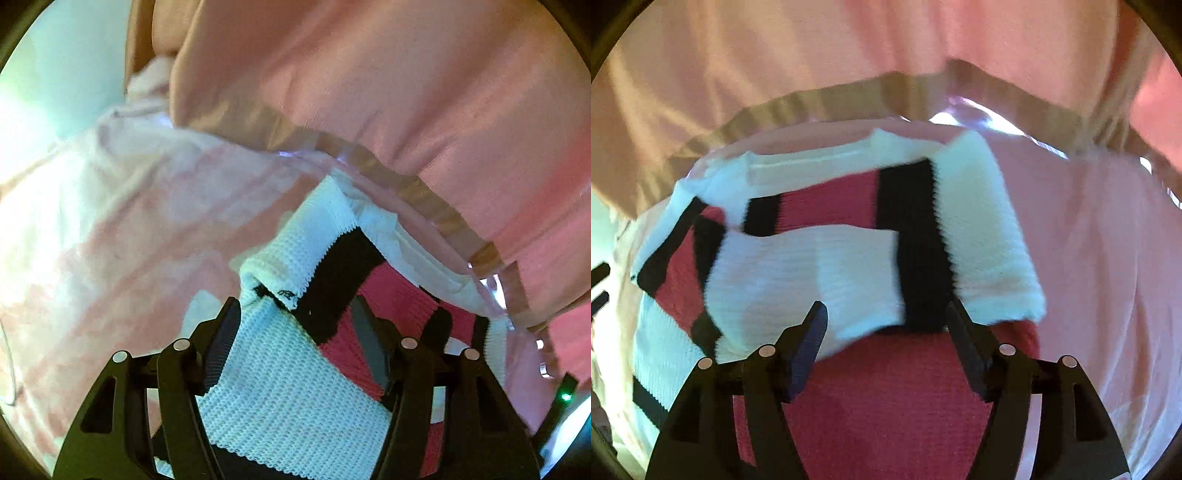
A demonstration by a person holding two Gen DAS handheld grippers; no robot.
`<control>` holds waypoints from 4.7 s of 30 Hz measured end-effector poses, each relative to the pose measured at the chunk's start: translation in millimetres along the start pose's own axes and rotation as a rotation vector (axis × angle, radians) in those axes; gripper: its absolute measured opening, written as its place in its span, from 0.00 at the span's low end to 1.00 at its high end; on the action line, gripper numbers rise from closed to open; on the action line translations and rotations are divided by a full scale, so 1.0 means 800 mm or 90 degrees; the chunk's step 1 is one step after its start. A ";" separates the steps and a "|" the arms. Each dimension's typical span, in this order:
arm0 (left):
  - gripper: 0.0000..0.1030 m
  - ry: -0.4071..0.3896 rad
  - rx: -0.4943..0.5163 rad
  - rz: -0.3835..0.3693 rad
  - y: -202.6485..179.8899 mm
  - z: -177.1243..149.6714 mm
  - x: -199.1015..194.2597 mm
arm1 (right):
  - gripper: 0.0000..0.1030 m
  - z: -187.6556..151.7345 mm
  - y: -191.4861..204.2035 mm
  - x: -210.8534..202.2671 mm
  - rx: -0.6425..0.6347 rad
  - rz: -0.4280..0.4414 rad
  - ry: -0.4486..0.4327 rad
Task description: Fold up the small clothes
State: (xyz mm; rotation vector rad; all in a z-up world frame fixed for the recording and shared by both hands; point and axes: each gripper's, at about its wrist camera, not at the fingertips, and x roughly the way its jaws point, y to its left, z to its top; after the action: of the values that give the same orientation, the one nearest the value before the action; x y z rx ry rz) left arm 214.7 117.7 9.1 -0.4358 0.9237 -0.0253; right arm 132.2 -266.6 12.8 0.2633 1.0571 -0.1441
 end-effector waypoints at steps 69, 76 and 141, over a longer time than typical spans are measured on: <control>0.15 0.085 0.010 0.024 -0.081 -0.064 0.111 | 0.09 0.001 -0.086 0.013 -0.173 -0.023 -0.066; 0.15 0.069 0.047 0.046 -0.086 -0.067 0.108 | 0.00 0.017 -0.163 -0.002 -0.057 -0.070 -0.071; 0.06 0.159 0.102 -0.016 0.102 -0.348 -0.167 | 0.06 -0.356 -0.151 -0.212 0.066 0.065 0.016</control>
State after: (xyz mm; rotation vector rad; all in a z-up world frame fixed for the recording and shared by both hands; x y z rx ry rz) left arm -96.3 121.4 -64.7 -0.2994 1.1521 -0.1780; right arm -218.7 -303.7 11.3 0.4123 1.0610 -0.1042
